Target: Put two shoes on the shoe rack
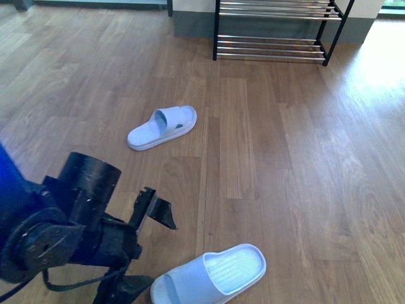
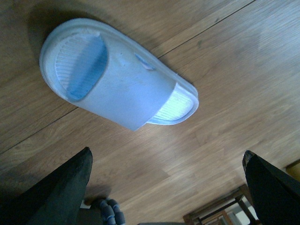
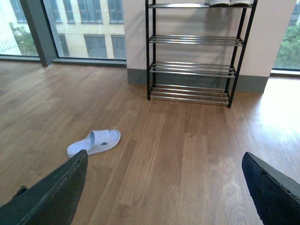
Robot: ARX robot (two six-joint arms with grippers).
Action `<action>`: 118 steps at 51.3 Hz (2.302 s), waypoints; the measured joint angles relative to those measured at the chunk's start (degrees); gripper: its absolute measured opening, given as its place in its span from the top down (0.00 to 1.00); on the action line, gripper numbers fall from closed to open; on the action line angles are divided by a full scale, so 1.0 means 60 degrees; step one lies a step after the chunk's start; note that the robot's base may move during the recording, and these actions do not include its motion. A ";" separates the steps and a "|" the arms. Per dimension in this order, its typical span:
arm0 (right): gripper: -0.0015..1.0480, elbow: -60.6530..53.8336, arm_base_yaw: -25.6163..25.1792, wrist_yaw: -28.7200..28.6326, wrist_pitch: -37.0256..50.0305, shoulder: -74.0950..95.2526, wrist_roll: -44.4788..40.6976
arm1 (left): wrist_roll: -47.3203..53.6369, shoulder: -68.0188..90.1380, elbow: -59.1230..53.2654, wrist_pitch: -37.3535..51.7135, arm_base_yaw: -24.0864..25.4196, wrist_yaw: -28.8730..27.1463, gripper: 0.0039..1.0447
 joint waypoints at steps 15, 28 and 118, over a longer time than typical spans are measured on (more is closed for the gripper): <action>0.09 0.0000 0.0000 0.0004 0.0000 0.0000 0.0000 | 0.0135 0.2820 0.2925 -0.0736 -0.0619 0.0991 0.09; 0.09 0.0000 0.0000 0.0000 0.0000 0.0000 0.0000 | -0.0259 0.3905 0.4962 -0.1209 -0.1253 0.1803 0.09; 0.09 0.0000 0.0000 0.0000 0.0000 0.0000 0.0000 | 1.8141 0.2324 0.3632 -0.1982 -0.1610 -0.8419 0.09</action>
